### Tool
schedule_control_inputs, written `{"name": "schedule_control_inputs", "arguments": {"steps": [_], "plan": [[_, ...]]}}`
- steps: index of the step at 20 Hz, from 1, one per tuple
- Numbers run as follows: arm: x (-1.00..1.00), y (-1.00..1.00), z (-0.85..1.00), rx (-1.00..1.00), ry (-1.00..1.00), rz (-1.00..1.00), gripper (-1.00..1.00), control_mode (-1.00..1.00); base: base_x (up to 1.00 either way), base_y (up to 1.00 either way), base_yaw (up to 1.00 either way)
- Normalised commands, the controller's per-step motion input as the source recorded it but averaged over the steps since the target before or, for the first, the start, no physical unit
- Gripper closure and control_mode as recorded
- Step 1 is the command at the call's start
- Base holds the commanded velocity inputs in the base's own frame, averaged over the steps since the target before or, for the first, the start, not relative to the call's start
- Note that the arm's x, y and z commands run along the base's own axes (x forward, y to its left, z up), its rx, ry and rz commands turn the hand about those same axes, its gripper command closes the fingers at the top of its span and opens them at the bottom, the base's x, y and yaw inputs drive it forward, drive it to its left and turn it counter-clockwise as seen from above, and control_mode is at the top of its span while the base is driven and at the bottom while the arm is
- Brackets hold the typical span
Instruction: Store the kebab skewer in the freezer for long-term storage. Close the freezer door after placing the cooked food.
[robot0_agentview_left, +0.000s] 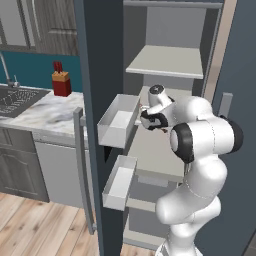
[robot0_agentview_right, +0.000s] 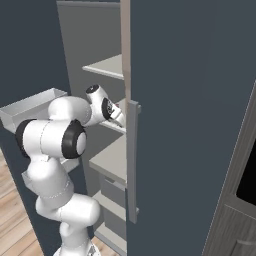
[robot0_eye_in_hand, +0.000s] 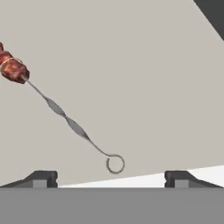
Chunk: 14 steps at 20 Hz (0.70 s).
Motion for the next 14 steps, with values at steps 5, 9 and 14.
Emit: {"name": "schedule_control_inputs", "arguments": {"steps": [5, 9, 14], "plan": [[-0.53, 0.10, 0.16, 0.00, 0.00, 0.00, -1.00, -1.00, 0.00, 0.00, 0.00], [-0.52, 0.07, 0.11, 0.00, 0.03, 0.00, -1.00, -1.00, 0.00, 0.00, 0.00], [-0.52, 0.02, 0.05, 0.00, 0.01, 0.00, -1.00, -1.00, 0.00, 0.00, 0.00]]}}
